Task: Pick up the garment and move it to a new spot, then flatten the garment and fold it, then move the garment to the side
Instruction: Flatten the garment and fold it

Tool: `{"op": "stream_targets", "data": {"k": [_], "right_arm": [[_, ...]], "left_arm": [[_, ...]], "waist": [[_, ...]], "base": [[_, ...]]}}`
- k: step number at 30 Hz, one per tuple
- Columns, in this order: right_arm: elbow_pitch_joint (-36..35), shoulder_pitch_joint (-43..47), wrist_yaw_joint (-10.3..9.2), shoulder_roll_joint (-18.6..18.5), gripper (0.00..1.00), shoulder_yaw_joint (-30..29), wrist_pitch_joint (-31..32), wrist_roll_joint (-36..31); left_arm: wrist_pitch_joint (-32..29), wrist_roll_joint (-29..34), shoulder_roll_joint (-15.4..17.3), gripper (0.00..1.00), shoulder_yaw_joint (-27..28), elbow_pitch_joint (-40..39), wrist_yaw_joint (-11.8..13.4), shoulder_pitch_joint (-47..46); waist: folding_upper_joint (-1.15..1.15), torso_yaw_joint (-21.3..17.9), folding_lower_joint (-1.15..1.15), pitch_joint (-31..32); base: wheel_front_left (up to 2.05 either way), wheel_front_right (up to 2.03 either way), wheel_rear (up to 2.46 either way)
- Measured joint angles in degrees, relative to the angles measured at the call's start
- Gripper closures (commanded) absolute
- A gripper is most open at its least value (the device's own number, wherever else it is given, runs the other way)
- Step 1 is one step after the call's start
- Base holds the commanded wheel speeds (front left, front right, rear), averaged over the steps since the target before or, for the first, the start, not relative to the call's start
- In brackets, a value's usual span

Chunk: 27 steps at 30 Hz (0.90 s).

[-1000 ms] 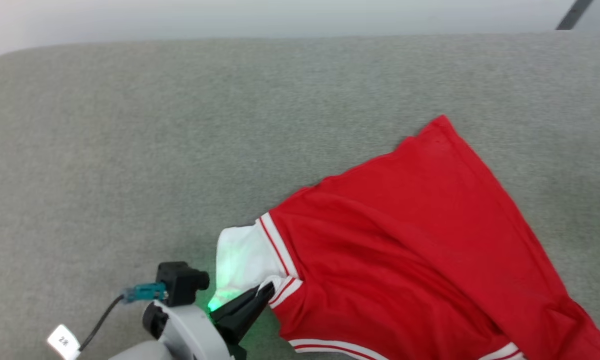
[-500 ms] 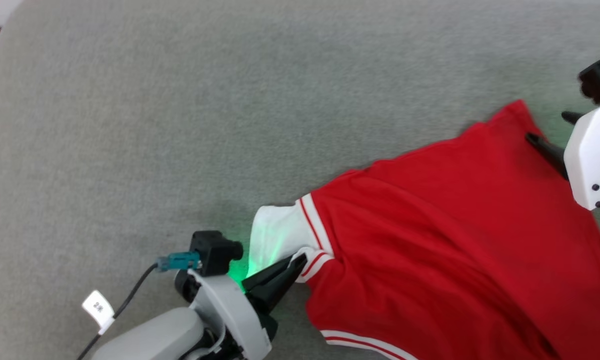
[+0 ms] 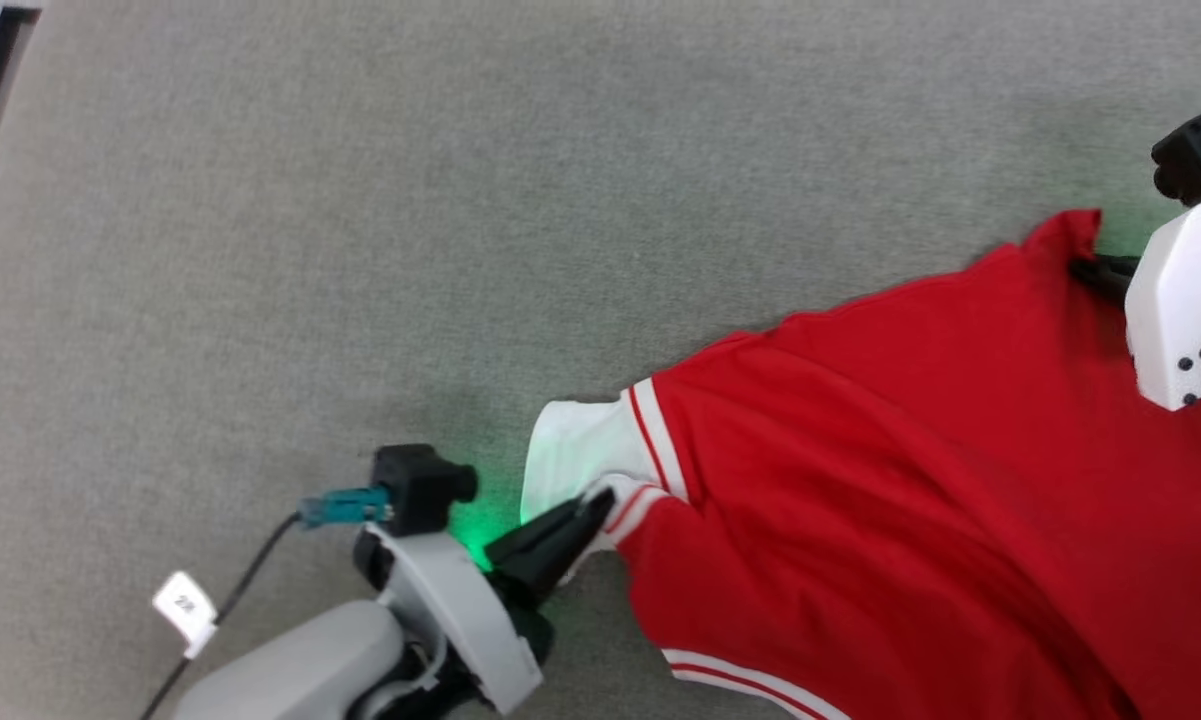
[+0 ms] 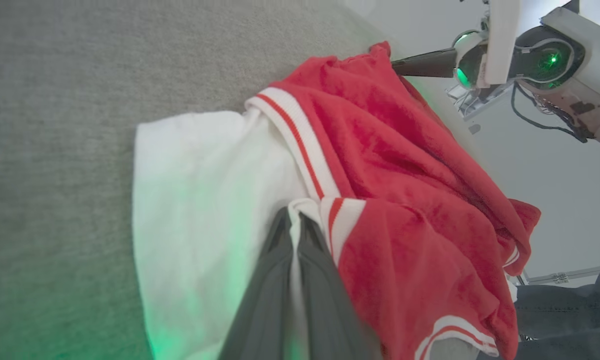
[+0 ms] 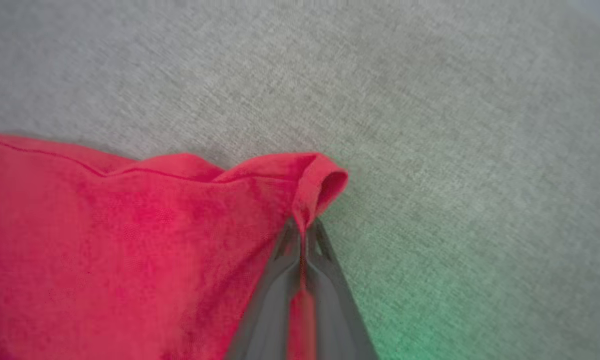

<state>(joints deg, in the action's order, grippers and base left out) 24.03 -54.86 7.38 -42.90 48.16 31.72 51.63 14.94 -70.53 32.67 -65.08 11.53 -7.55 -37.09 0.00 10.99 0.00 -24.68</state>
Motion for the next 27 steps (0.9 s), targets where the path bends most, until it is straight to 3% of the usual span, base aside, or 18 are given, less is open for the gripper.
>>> {"op": "stream_targets", "data": {"k": [7,15,19,22,27], "right_arm": [[7.9,-2.1,0.13,2.9,1.00,-2.1,-10.1,2.9],[21.9,-14.3,0.13,6.1,1.00,-11.3,-21.5,-1.9],[28.4,-23.3,0.14,8.3,1.00,-16.7,-27.7,-4.2],[32.0,-29.6,0.16,10.4,1.00,-19.3,-32.7,-6.7],[35.5,-37.7,0.16,12.4,1.00,-22.2,-40.1,-9.0]], "left_arm": [[0.1,-2.2,1.6,1.00,6.3,-0.6,0.0,-1.1],[-5.0,-13.8,2.8,1.00,14.0,0.1,0.0,-18.2],[-6.4,-16.7,0.7,1.00,19.5,8.2,0.0,-31.3],[-6.4,-15.4,-0.6,1.00,21.4,14.1,0.0,-40.3],[-3.1,-15.3,-4.1,1.00,26.0,18.4,0.0,-52.9]], "waist": [[0.00,-2.1,0.00,2.6],[0.00,-6.2,0.00,3.2],[0.00,-7.5,0.00,1.4],[0.00,-8.7,0.00,0.0],[0.00,-10.7,0.00,-2.1]], "base": [[0.00,0.00,0.00],[0.00,0.00,0.00],[0.00,0.00,0.00],[0.00,0.00,0.00],[0.00,0.00,0.00]]}}
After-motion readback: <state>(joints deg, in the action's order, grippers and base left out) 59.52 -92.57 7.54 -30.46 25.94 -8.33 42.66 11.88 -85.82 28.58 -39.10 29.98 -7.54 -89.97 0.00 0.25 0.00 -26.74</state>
